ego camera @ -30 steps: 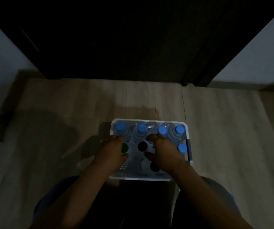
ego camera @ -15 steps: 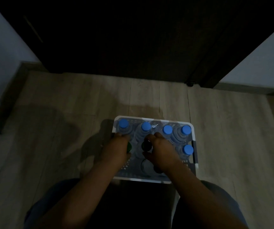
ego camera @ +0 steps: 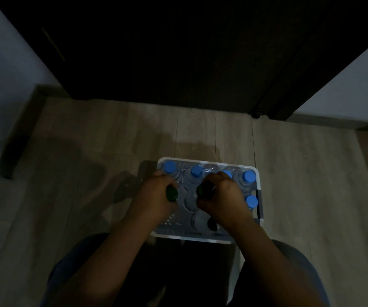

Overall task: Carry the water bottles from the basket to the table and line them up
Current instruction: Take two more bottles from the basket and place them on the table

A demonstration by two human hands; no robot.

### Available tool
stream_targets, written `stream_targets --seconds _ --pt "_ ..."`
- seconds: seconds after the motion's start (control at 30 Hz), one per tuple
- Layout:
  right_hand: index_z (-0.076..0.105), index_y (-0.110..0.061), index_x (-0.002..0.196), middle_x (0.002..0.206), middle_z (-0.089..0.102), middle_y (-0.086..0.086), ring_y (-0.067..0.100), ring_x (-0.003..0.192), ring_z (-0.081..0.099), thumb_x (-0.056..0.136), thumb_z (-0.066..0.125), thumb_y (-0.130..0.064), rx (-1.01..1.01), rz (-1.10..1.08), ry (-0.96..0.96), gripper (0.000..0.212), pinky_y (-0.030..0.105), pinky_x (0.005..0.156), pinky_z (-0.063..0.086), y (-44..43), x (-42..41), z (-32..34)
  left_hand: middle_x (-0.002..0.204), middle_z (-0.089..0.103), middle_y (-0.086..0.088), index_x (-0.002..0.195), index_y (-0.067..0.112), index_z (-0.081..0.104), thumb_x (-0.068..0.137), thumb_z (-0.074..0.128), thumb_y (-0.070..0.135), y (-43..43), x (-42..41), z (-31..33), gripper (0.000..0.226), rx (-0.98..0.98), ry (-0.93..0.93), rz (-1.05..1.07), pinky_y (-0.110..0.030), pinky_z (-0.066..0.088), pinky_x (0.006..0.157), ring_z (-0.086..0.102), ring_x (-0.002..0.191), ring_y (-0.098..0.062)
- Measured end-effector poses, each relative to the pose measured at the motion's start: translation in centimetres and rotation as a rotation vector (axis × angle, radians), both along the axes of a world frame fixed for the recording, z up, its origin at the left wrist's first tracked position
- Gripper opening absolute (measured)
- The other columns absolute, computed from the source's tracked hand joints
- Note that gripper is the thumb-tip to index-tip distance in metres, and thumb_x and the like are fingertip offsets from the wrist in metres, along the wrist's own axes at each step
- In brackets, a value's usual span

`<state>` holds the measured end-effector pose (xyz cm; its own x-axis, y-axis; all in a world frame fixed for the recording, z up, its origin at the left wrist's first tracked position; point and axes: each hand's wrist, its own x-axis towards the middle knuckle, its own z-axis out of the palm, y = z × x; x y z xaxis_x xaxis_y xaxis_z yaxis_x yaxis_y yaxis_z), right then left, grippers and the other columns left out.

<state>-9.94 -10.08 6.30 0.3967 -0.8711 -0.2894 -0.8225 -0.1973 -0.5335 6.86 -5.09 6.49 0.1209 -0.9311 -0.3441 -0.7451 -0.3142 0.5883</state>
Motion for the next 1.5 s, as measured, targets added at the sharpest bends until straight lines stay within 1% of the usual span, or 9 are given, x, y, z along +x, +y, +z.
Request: stream_targets --seconds 0.1,0.27,0.47,0.7,0.93,1.1,1.27,1.37,1.5 --pt "0.060 -0.014 0.099 0.107 0.055 0.001 0.014 0.087 0.057 0.074 0.076 -0.017 0.035 -0.037 -0.021 0.030 0.024 0.077 0.049 0.5 -0.2 4.6 0.093 0.043 0.006 0.087 0.011 0.064 0.070 0.073 0.008 0.7 -0.1 4.3 0.020 -0.025 -0.002 0.008 -0.009 0.031 0.060 0.053 0.083 -0.013" --pt "0.061 -0.016 0.102 0.105 0.053 -0.004 0.007 0.083 0.051 0.074 0.077 -0.017 0.047 -0.053 -0.030 0.032 0.010 0.071 0.038 1.7 -0.6 13.1 0.096 0.048 0.004 0.085 0.015 0.063 0.067 0.077 0.012 2.1 0.1 13.4 0.023 -0.022 -0.008 0.050 -0.020 0.041 0.073 0.053 0.084 -0.012" --pt "0.061 -0.022 0.101 0.095 0.050 -0.017 -0.006 0.074 0.050 0.075 0.077 -0.021 0.075 -0.063 -0.071 0.031 0.001 0.061 0.038 3.5 -0.8 25.3 0.090 0.047 0.009 0.082 0.017 0.063 0.063 0.079 0.011 4.7 0.2 25.5 0.025 -0.009 0.014 0.075 -0.008 0.032 0.064 0.048 0.077 -0.006" --pt "0.064 -0.017 0.096 0.094 0.051 -0.014 0.003 0.079 0.056 0.073 0.078 -0.019 0.014 -0.058 -0.077 0.027 0.007 0.067 0.044 6.4 -0.8 41.8 0.092 0.052 0.004 0.080 0.018 0.061 0.066 0.076 0.009 7.3 0.3 42.3 0.022 -0.010 0.017 0.112 -0.017 0.037 0.072 0.052 0.080 -0.009" --pt "0.064 -0.021 0.093 0.097 0.055 -0.009 0.002 0.075 0.055 0.072 0.079 -0.024 -0.015 -0.030 -0.069 0.026 0.009 0.066 0.045 9.5 -0.5 56.3 0.095 0.056 -0.002 0.081 0.013 0.065 0.066 0.073 0.005 10.1 1.6 56.9 0.019 -0.053 0.014 0.119 -0.017 0.039 0.069 0.054 0.080 -0.012" --pt "0.061 -0.027 0.092 0.094 0.055 -0.012 -0.001 0.074 0.054 0.072 0.078 -0.025 -0.081 -0.018 -0.075 0.026 0.008 0.059 0.043 11.3 0.3 62.8 0.094 0.056 0.001 0.082 0.014 0.066 0.061 0.076 0.007 12.3 3.1 63.1 0.025 -0.116 0.020 0.146 -0.017 0.042 0.073 0.057 0.081 -0.013" --pt "0.062 -0.020 0.108 0.106 0.059 -0.005 0.003 0.082 0.057 0.079 0.074 -0.021 -0.088 -0.036 -0.078 0.031 0.013 0.071 0.048 12.6 2.1 66.2 0.090 0.058 0.004 0.081 0.018 0.070 0.058 0.078 0.006 14.0 4.8 66.5 0.027 -0.195 0.020 0.218 -0.011 0.040 0.066 0.058 0.078 -0.011" --pt "0.063 -0.022 0.100 0.101 0.058 -0.006 0.005 0.083 0.058 0.076 0.076 -0.021 -0.159 -0.020 -0.127 0.027 0.015 0.072 0.047 12.7 3.3 68.2 0.089 0.055 0.007 0.083 0.020 0.071 0.060 0.080 0.007 14.9 6.1 68.1 0.028 -0.245 0.027 0.250 -0.003 0.034 0.064 0.054 0.079 -0.006" --pt "0.059 -0.028 0.104 0.103 0.052 -0.013 0.001 0.085 0.055 0.079 0.073 -0.028 -0.166 0.031 -0.136 0.029 0.017 0.077 0.050 12.4 4.9 70.3 0.091 0.058 0.008 0.087 0.020 0.071 0.062 0.081 0.010 15.9 7.8 70.3 0.029 -0.294 0.028 0.302 -0.006 0.036 0.066 0.054 0.081 -0.004"
